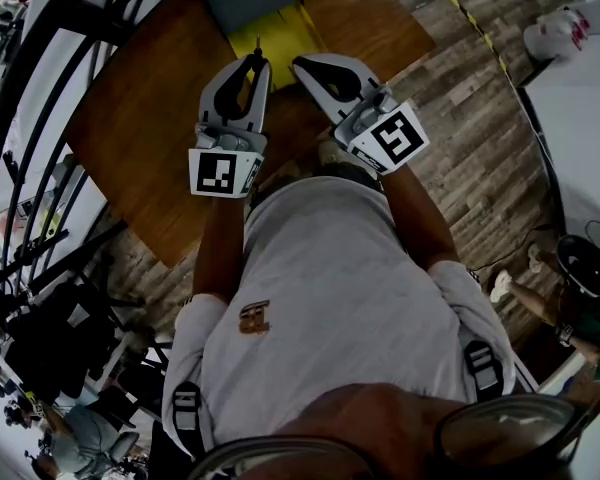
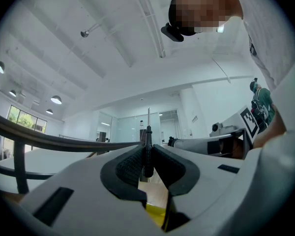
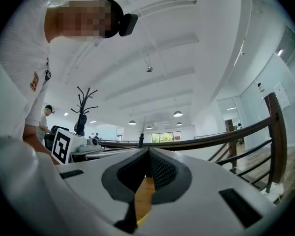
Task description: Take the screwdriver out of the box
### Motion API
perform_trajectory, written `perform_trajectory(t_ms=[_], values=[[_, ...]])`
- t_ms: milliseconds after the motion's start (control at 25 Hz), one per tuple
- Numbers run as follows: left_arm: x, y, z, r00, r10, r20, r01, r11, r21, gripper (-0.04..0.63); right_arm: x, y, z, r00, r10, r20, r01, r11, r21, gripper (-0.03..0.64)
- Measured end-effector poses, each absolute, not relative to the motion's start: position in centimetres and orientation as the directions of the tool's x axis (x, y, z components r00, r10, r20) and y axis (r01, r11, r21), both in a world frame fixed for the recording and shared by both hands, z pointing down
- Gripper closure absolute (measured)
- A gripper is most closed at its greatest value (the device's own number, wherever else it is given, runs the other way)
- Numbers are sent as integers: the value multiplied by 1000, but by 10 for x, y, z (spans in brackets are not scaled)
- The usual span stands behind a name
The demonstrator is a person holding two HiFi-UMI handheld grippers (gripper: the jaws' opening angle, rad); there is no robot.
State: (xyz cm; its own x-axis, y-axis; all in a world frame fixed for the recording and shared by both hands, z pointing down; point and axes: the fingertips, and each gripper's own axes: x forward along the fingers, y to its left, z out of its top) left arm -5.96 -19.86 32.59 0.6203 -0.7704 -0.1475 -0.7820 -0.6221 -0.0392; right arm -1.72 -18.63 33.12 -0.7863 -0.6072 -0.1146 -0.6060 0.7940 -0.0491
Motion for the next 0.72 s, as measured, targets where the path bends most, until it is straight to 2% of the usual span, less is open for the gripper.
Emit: perform_trajectory(t_ms=[720], values=[[-59,-191,322,638,-747,-186,-765,-643,-38,518,-18,-180,330,-777,-621,-104,-622,783,-25,585]])
